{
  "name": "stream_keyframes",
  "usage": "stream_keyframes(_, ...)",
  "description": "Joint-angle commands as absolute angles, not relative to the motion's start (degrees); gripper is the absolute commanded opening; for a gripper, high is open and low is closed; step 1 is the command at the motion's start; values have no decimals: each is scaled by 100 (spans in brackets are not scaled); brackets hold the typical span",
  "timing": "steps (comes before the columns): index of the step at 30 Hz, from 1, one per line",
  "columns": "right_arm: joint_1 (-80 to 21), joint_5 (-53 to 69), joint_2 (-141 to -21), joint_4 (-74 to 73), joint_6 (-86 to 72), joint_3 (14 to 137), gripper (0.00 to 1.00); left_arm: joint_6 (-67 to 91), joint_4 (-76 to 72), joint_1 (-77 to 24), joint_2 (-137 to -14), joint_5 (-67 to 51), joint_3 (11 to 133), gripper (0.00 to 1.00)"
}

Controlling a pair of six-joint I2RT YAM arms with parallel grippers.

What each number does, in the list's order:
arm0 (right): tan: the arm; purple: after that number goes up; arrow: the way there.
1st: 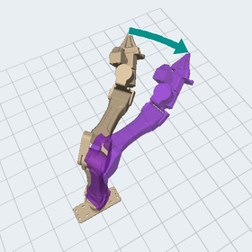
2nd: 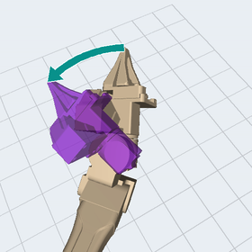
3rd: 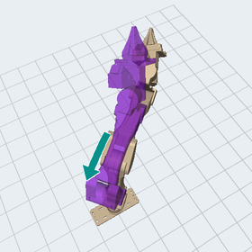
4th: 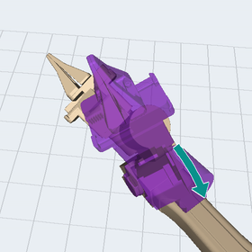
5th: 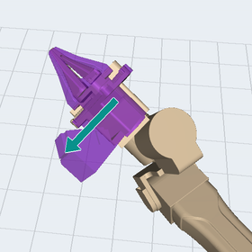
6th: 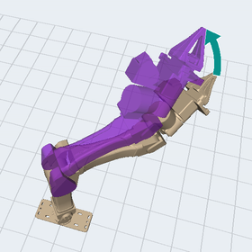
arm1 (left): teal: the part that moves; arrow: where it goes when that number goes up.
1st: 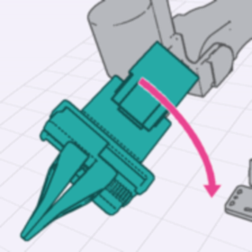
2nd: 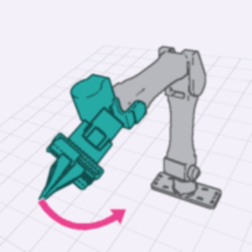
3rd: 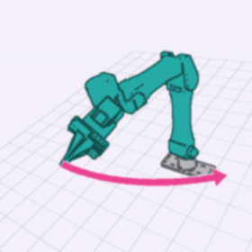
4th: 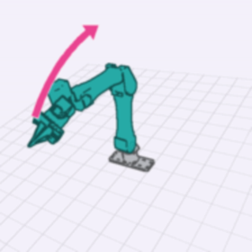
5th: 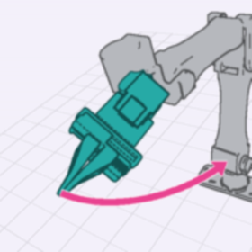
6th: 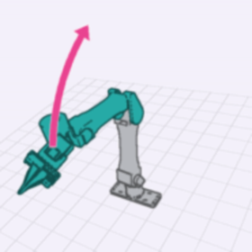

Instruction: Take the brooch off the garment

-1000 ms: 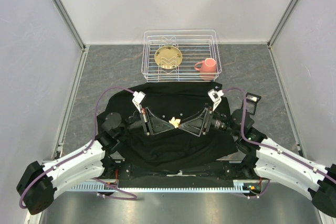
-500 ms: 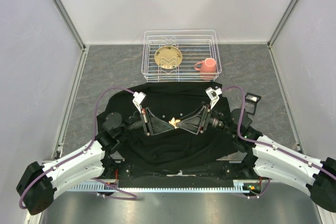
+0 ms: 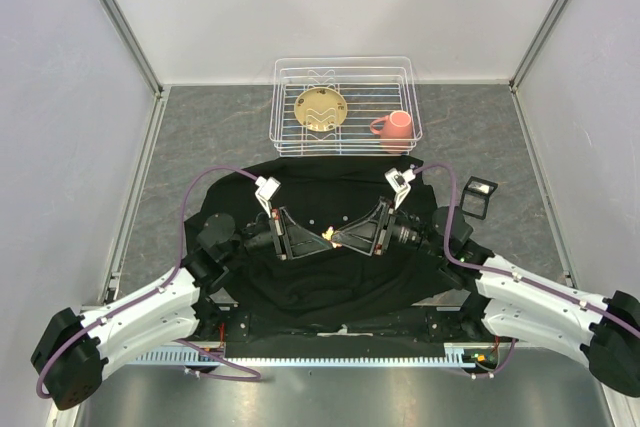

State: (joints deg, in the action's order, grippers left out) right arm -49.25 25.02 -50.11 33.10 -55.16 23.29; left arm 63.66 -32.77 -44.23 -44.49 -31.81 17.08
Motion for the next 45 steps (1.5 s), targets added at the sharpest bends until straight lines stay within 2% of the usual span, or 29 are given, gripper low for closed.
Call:
stream_keyframes(1, -5027, 2435, -5124, 3656, -5502, 2364, 38, 6082, -3366, -4447, -4395, -3217, 1881, 2)
stream_keyframes(8, -5063, 2241, -5107, 3577, -5476, 2364, 29, 5977, -3349, -4439, -4359, -3261, 1890, 2)
stream_keyframes(15, -5080, 2197, -5142, 3612, -5537, 2303, 19, 5371, -2629, -4447, -4237, -3173, 2214, 2)
stream_keyframes(23, -5107, 2127, -5264, 3682, -5581, 2294, 17, 4659, -1644, -4456, -4113, -3067, 2662, 2)
stream_keyframes(29, -5203, 1487, -5046, 3489, -5511, 2163, 2, 4588, -1441, -4465, -3964, -2936, 2699, 2)
stream_keyframes(31, -5256, 1066, -4826, 3498, -5537, 2005, 0, 4649, -1450, -4465, -3867, -2892, 2663, 2)
stream_keyframes(34, -5308, 687, -4632, 3603, -5634, 1846, 0, 4719, -1450, -4474, -3823, -2786, 2619, 2)
stream_keyframes(41, -5449, 606, -4807, 3964, -5669, 1890, 9, 4895, -1731, -4482, -3972, -2900, 2558, 2)
stream_keyframes(43, -5475, 659, -4851, 3990, -5625, 1907, 8, 4913, -1767, -4482, -3981, -2927, 2558, 2)
stream_keyframes(45, -5484, 729, -4825, 3999, -5608, 1899, 0, 4904, -1749, -4482, -3964, -2988, 2575, 2)
